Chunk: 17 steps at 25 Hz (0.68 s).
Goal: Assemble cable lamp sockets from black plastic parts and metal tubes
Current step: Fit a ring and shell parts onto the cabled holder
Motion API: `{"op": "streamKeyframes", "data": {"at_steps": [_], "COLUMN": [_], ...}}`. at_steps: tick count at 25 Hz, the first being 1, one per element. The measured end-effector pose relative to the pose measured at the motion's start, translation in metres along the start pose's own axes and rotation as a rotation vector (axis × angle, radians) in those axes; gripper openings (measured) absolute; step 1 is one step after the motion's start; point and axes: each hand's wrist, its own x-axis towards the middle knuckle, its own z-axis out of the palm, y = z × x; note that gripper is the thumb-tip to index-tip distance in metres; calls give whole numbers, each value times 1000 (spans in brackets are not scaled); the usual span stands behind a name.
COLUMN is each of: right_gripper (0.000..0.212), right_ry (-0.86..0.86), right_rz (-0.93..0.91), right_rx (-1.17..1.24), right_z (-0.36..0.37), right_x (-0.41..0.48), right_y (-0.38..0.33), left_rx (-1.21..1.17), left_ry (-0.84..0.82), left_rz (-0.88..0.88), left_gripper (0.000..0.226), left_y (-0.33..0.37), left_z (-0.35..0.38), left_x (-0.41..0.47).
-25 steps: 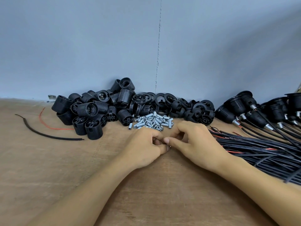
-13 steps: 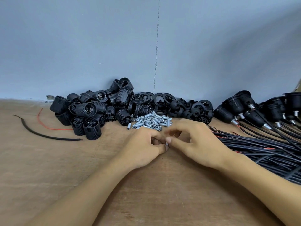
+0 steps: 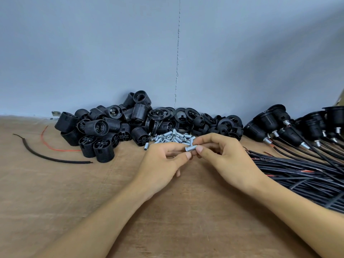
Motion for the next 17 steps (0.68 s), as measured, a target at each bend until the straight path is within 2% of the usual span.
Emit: {"op": "streamKeyframes", "data": {"at_steps": [2,4,7,12,13,15,17], "right_gripper": [9,9,29,8,6,22,18], "right_ry": [-8,-9,-11,-7,-13,-34,-72], "right_rz": [4,-4,-21,-28,-32,-27,-7], "right_rx": [20,-17,-128,-18,-28,-39,24], "right_z": [-2,-3,-2,1,0,0,-1], "right_x": [-1,-1,-3,-3,-3,-3,-3], "right_y": [1,2,2,5,6,5,6], "left_rx": [-64,-17,126,179,190,201,197], "left_ry": [7,36,107,126,128,128,132], "left_rz": [19,76,153,198,207,210,205], "left_gripper": [17,17,25,46,47,38,35], "left_y": [2,3,1,5,5,5,4], "left_z": [2,3,7,9,8,9,9], "left_x": [-2,-3,-6,-7,-7,-7,-7]}}
